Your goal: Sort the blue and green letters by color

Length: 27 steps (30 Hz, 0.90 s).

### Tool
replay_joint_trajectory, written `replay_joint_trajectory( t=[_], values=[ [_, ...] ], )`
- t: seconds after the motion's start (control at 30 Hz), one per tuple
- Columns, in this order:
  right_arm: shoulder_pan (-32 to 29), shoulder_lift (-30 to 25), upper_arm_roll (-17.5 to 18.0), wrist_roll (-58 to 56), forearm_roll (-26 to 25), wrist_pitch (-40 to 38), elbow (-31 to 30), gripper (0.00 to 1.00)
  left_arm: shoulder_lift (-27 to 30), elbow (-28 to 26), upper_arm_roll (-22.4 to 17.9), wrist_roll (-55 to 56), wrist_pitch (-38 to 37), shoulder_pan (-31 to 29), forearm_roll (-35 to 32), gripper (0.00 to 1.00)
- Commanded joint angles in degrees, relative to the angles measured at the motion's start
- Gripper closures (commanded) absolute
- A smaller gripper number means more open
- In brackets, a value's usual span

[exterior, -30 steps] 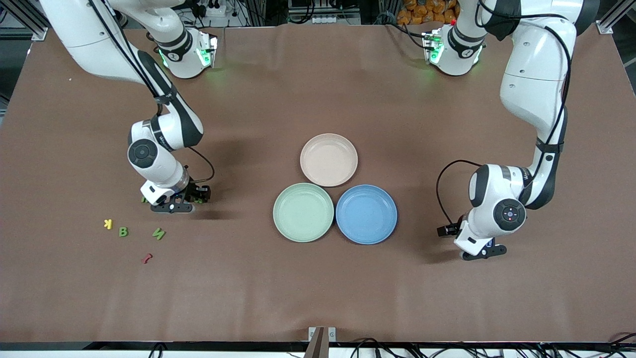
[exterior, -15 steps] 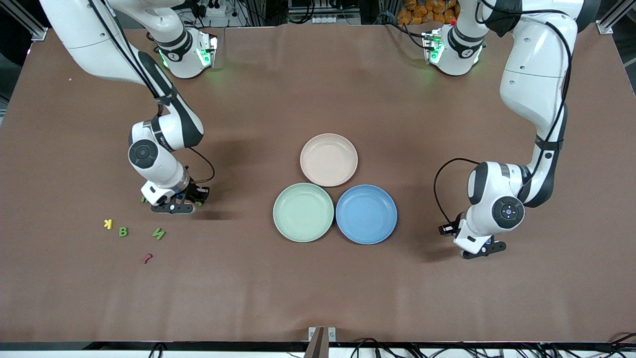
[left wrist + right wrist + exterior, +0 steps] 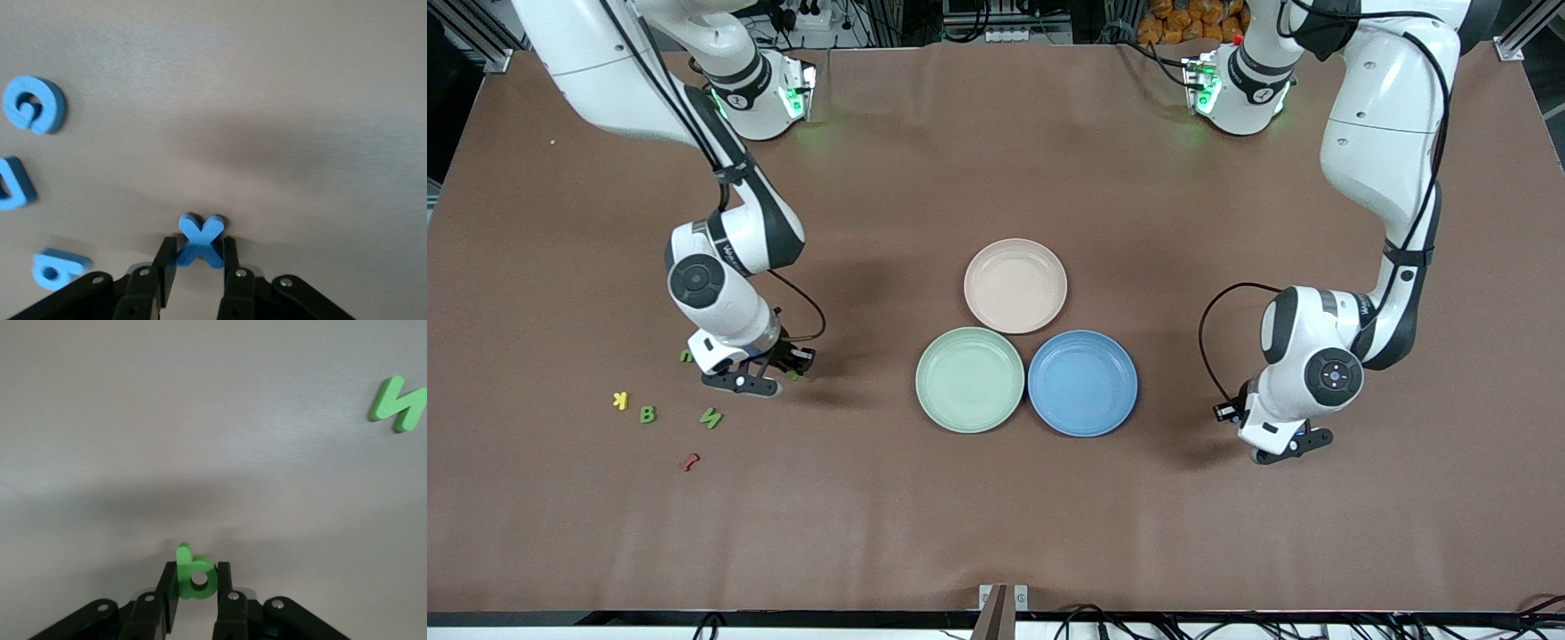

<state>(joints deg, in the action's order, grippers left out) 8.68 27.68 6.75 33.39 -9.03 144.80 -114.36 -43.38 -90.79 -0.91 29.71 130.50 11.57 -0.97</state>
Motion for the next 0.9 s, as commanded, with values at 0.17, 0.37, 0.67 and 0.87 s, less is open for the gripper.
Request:
replay_joint_trajectory(
  t=[0.17, 0.37, 0.67, 0.87],
  values=[
    [8.5, 3.9, 1.9, 18.2, 3.0, -7.2, 13.6, 1.0, 2.4, 2.9, -0.1, 21.4, -0.7, 8.0, 0.1, 0.9],
    [13.5, 9.3, 1.9, 26.9, 4.5, -7.3, 22.0, 1.0, 2.4, 3.8, -0.1, 31.4, -0.7, 11.8, 0.1, 0.9],
    [18.6, 17.4, 1.7, 35.4, 3.8, -7.2, 32.0, 1.0, 1.3, 6.1, -0.2, 41.3, 1.2, 16.3, -0.3, 0.9],
    [20.4, 20.2, 1.3, 38.1, 3.8, -6.6, 34.6, 0.62, -0.8, 6.0, -0.2, 42.1, 4.5, 18.3, -0.5, 0.9]
  ],
)
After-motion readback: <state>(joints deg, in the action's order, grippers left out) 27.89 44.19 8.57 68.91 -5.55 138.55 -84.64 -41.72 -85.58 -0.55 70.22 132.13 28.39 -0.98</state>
